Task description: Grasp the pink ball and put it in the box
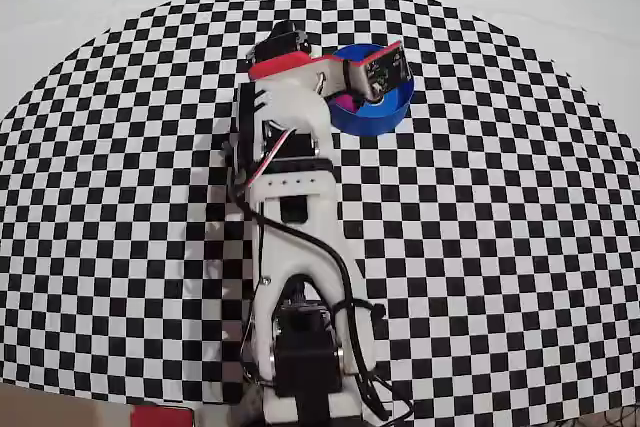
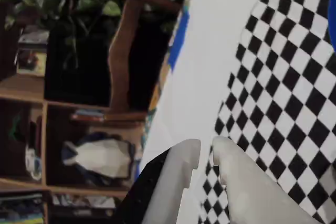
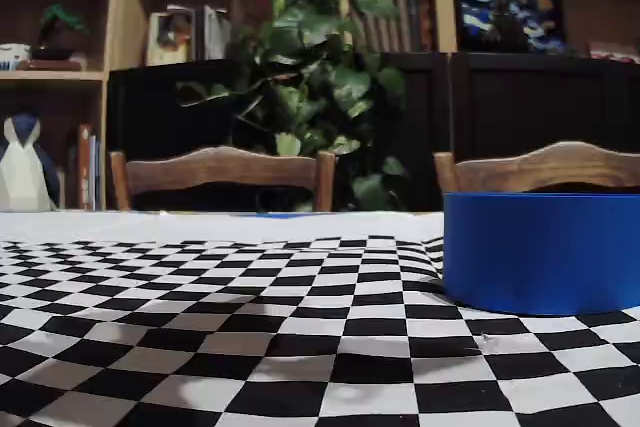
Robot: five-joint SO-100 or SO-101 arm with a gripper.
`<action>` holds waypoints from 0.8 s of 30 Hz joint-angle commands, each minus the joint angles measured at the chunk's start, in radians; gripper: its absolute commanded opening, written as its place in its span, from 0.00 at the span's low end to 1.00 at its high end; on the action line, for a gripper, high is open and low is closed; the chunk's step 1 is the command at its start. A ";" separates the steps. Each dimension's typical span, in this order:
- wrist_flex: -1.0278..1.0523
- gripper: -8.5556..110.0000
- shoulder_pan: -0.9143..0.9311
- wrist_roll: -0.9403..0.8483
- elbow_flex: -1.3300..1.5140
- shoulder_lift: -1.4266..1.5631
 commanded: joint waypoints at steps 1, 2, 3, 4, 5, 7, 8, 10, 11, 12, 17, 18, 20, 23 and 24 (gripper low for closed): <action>0.031 0.07 -0.012 0.060 0.112 0.170; 0.048 0.07 -0.015 0.074 0.143 0.212; 0.061 0.07 -0.020 0.084 0.173 0.252; 0.071 0.07 -0.025 0.094 0.207 0.293; 0.081 0.07 -0.031 0.103 0.238 0.333; 0.112 0.07 -0.041 0.123 0.287 0.410; 0.138 0.07 -0.044 0.135 0.305 0.446; 0.179 0.07 -0.052 0.149 0.345 0.511; 0.204 0.07 -0.057 0.156 0.362 0.543; 0.229 0.07 -0.058 0.163 0.376 0.568; 0.327 0.07 -0.063 0.192 0.451 0.696; 0.339 0.07 -0.063 0.193 0.474 0.729; 0.368 0.07 -0.063 0.195 0.518 0.792; 0.428 0.07 -0.058 0.210 0.578 0.881; 0.437 0.07 -0.054 0.218 0.597 0.900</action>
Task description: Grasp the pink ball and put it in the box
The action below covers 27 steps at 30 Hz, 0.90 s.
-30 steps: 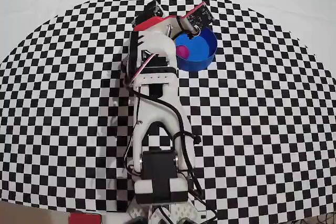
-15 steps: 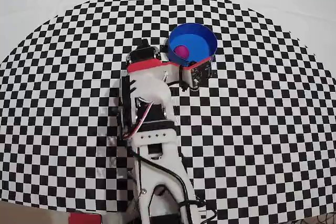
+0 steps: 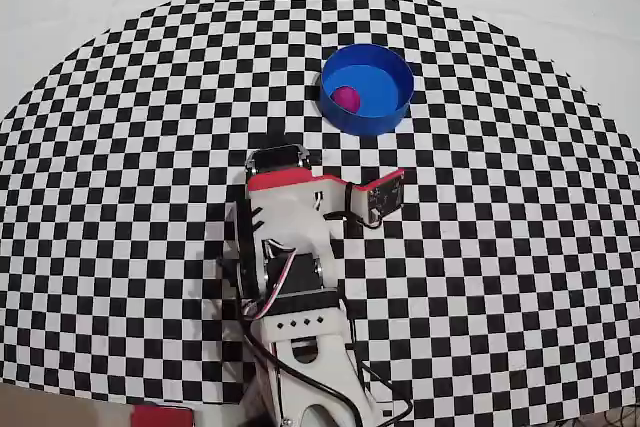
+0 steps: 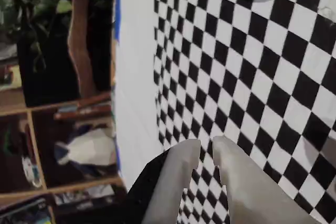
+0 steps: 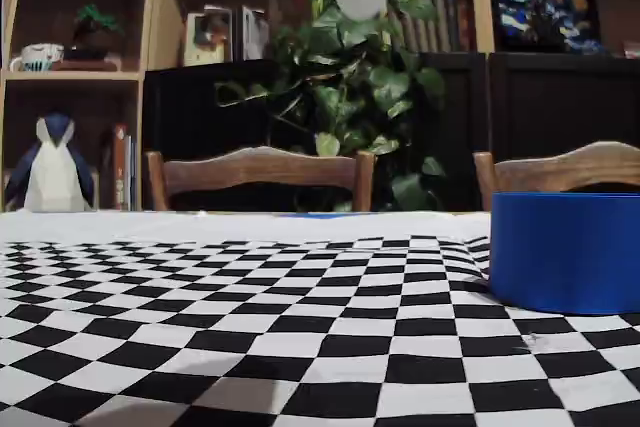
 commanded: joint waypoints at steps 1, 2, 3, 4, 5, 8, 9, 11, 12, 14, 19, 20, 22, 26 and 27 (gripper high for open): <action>0.035 0.07 0.006 0.018 0.038 0.078; 0.044 0.07 0.011 0.023 0.049 0.091; 0.049 0.07 0.015 0.026 0.061 0.100; 0.049 0.07 0.025 0.029 0.074 0.107; 0.051 0.07 0.032 0.031 0.083 0.114; 0.054 0.07 0.058 0.032 0.110 0.130; 0.057 0.07 0.067 0.032 0.117 0.138; 0.069 0.07 0.080 0.034 0.123 0.150; 0.081 0.07 0.083 0.035 0.123 0.156; 0.098 0.07 0.091 0.043 0.123 0.167; 0.149 0.07 0.112 0.048 0.124 0.198; 0.161 0.07 0.115 0.049 0.124 0.204; 0.179 0.07 0.117 0.051 0.126 0.215; 0.253 0.07 0.126 0.054 0.126 0.250; 0.273 0.08 0.127 0.054 0.126 0.258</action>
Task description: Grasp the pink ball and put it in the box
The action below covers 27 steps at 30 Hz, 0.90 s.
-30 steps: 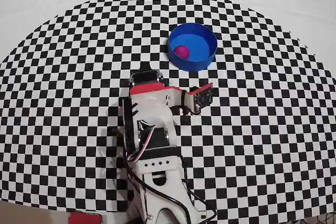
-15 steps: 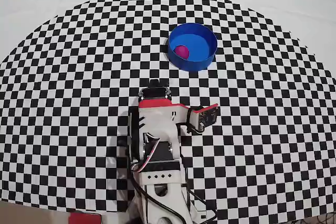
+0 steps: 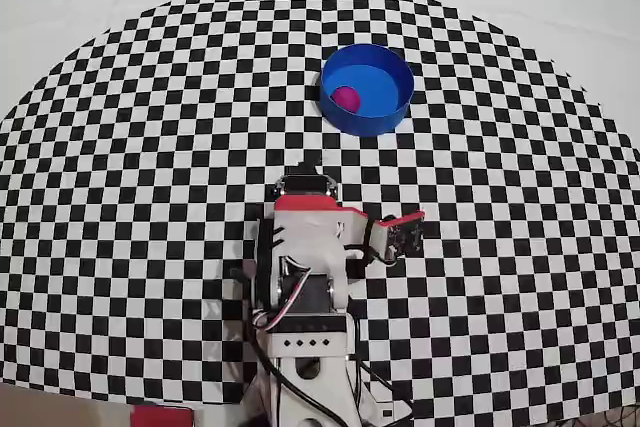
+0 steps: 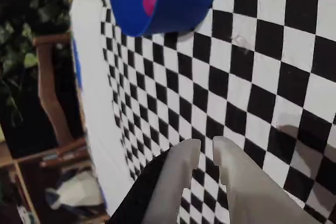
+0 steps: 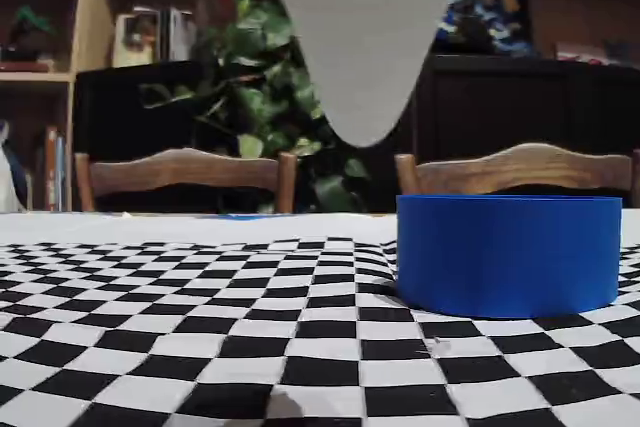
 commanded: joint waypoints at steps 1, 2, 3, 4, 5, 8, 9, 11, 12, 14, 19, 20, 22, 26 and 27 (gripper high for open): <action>0.051 0.08 0.018 0.006 0.005 0.028; 0.064 0.08 0.020 0.008 0.006 0.028; 0.078 0.08 0.020 0.008 0.006 0.028; 0.091 0.08 0.020 0.008 0.006 0.028; 0.098 0.08 0.020 0.008 0.008 0.028; 0.123 0.07 0.023 0.008 0.008 0.028; 0.124 0.07 0.023 0.008 0.008 0.028; 0.124 0.07 0.023 0.008 0.008 0.028; 0.124 0.08 0.023 0.008 0.008 0.028; 0.124 0.08 0.023 -0.002 0.008 0.028; 0.124 0.08 0.025 -0.002 0.008 0.028; 0.124 0.08 0.025 -0.002 0.008 0.028; 0.124 0.08 0.025 -0.002 0.008 0.028; 0.124 0.08 0.025 -0.003 0.008 0.028; 0.124 0.08 0.025 -0.003 0.008 0.028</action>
